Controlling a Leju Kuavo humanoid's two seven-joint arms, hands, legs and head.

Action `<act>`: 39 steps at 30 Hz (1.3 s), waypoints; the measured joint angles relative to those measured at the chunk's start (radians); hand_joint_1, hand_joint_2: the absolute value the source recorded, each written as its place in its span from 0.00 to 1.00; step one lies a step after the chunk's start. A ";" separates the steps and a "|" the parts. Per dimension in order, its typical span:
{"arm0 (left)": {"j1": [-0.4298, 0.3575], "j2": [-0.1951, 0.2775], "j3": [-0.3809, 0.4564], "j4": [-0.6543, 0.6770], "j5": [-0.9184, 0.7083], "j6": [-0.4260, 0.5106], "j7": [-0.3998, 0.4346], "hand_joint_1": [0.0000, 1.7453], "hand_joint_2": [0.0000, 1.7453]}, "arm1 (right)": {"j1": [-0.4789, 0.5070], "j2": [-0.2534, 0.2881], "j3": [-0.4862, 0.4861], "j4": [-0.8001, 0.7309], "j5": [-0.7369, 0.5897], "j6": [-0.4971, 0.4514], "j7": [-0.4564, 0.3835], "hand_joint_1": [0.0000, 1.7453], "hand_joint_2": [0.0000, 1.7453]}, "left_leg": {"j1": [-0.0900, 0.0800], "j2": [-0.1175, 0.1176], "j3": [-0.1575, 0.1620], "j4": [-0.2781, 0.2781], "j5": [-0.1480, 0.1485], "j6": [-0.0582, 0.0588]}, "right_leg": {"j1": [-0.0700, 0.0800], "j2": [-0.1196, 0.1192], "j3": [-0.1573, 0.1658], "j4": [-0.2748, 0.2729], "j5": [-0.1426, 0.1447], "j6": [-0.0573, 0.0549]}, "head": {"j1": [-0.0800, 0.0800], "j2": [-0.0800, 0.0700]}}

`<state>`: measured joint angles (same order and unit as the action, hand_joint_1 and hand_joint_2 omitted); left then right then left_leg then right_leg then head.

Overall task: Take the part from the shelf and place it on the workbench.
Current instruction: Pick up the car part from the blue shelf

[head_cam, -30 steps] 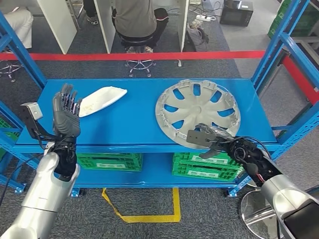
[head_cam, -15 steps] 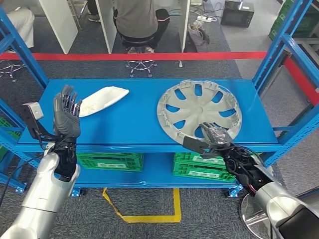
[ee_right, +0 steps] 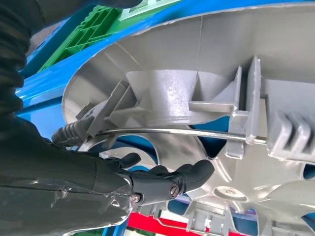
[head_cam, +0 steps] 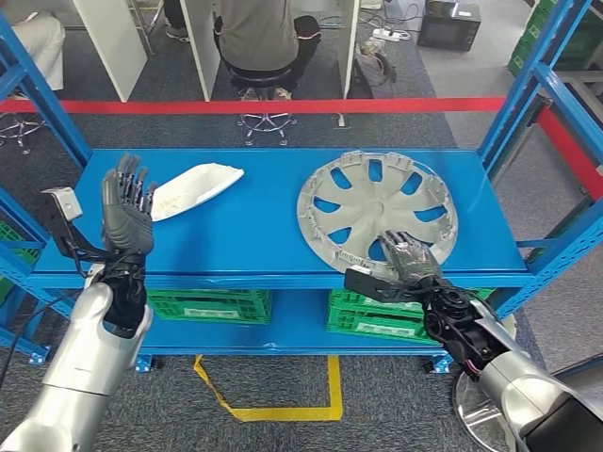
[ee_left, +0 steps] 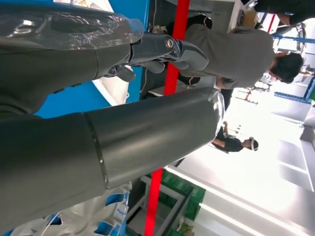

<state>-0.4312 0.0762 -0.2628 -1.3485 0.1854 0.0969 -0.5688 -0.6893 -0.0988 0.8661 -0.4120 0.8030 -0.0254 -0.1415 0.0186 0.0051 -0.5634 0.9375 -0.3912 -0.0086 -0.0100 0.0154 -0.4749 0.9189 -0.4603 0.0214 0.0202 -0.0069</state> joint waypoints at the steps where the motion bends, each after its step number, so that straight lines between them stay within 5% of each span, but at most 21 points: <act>1: -0.001 -0.001 0.000 0.000 0.000 0.000 0.000 0.00 0.00 | 0.000 0.000 0.001 0.000 0.000 0.000 0.000 0.00 1.00 | 0.000 0.000 0.000 0.000 0.000 0.000 | 0.000 0.000 0.000 0.000 0.000 0.000 | 0.000 0.000; 11: -0.009 -0.008 -0.001 0.007 0.005 -0.006 -0.009 0.00 0.00 | 0.000 -0.005 0.003 0.000 -0.028 0.029 -0.035 0.00 1.00 | 0.000 0.000 0.001 0.000 0.000 0.000 | 0.000 0.000 0.001 -0.001 0.000 0.000 | 0.001 0.000; 14: -0.013 -0.012 -0.003 0.013 0.010 -0.009 -0.017 0.00 0.00 | -0.002 -0.005 -0.006 -0.002 -0.060 0.062 -0.079 0.73 1.00 | 0.000 0.001 0.003 0.000 -0.001 0.001 | 0.000 0.001 0.003 -0.002 0.000 0.000 | 0.001 0.000; 15: -0.013 -0.013 -0.004 0.015 0.012 -0.009 -0.019 0.00 0.00 | -0.003 -0.005 -0.010 -0.004 -0.068 0.071 -0.090 0.73 1.00 | 0.000 0.001 0.003 0.000 -0.001 0.001 | 0.000 0.001 0.003 -0.002 0.000 0.000 | 0.001 0.000; 18: -0.016 -0.019 -0.007 0.022 0.014 -0.010 -0.024 0.00 0.00 | -0.004 -0.001 -0.019 -0.014 -0.095 0.102 -0.106 0.01 1.00 | 0.000 0.001 0.004 0.000 -0.001 0.001 | 0.000 0.001 0.004 -0.002 0.000 0.000 | 0.001 0.000; 29: -0.036 -0.038 -0.013 0.049 0.015 -0.015 -0.042 0.00 0.00 | -0.008 0.024 -0.068 -0.093 -0.275 0.269 -0.129 0.00 1.00 | 0.000 0.004 0.009 0.000 -0.003 -0.001 | 0.003 0.006 0.008 -0.002 0.000 0.000 | 0.003 0.000; 39: -0.046 -0.049 -0.013 0.067 0.015 -0.020 -0.047 0.00 0.00 | 0.027 0.046 -0.072 -0.159 -0.308 0.286 -0.118 0.00 1.00 | 0.001 0.004 0.010 -0.003 -0.003 -0.002 | 0.004 0.006 0.007 -0.002 -0.001 0.000 | 0.000 0.000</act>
<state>-0.4770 0.0276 -0.2762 -1.2811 0.2007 0.0773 -0.6159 -0.6624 -0.0527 0.7943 -0.5713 0.4952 0.2608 -0.2598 0.0194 0.0095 -0.5539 0.9346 -0.3944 -0.0106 -0.0063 0.0219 -0.4675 0.9173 -0.4612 0.0209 0.0199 -0.0069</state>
